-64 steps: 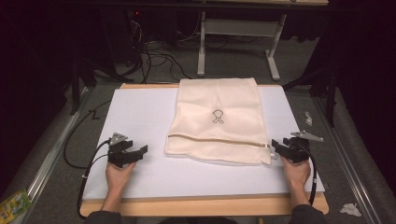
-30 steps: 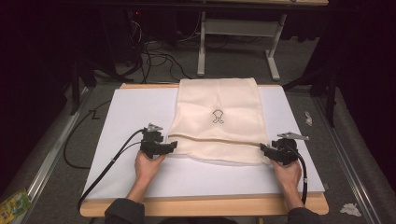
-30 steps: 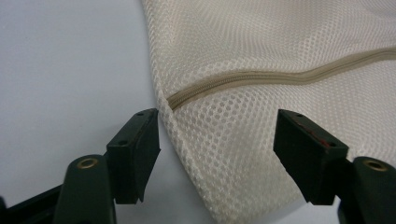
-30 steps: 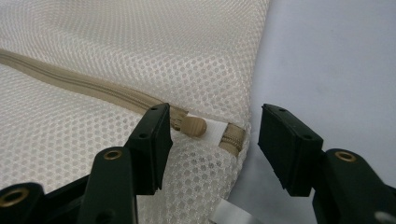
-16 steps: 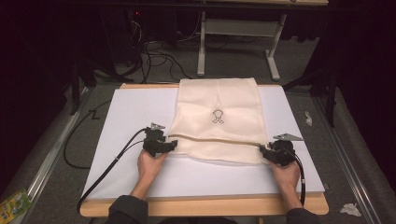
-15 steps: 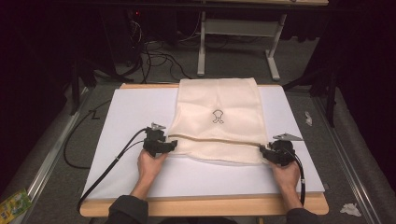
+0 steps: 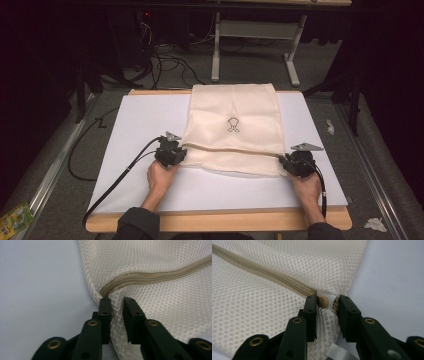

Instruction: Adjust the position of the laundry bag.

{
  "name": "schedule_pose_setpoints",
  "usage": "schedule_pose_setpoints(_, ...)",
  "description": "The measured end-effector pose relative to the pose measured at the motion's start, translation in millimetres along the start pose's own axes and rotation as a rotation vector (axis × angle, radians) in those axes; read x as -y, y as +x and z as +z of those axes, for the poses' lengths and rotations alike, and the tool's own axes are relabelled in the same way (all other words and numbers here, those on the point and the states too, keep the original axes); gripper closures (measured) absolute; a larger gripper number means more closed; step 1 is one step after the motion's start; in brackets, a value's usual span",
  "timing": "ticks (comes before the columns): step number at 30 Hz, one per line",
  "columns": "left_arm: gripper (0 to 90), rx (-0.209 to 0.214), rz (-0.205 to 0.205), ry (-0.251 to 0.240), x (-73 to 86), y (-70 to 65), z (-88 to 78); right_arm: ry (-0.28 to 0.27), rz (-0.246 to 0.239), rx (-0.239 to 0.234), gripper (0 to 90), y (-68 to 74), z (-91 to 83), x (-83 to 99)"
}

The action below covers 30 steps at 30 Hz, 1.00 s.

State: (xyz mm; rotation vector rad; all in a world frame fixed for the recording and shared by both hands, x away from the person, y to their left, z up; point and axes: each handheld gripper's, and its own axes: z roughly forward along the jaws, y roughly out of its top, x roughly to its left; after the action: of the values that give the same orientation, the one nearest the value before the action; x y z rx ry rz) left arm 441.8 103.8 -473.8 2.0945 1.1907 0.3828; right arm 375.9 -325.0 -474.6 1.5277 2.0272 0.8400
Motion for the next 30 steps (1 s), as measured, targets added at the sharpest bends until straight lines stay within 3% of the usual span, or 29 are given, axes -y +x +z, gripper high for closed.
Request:
schedule_pose_setpoints(3, 85.1, 0.016, 0.003, -0.008, -0.3, 1.7, 0.1, -0.009, -0.007, -0.017, 76.6, -0.7, -0.5, -0.1)
schedule_pose_setpoints(15, 85.7, 0.017, 0.044, -0.035, -0.3, 4.4, -17.5, -0.036, -0.032, -0.042, 80.5, 4.3, -6.0, -6.1)
schedule_pose_setpoints(18, 85.6, 0.035, 0.006, -0.042, 5.6, 12.4, -27.7, -0.04, -0.043, -0.07, 80.5, 10.8, -6.0, -6.3)
schedule_pose_setpoints(30, 84.9, 0.033, 0.004, -0.05, 23.4, 18.1, -54.0, -0.049, -0.054, -0.143, 80.5, 28.7, -11.5, -5.7)
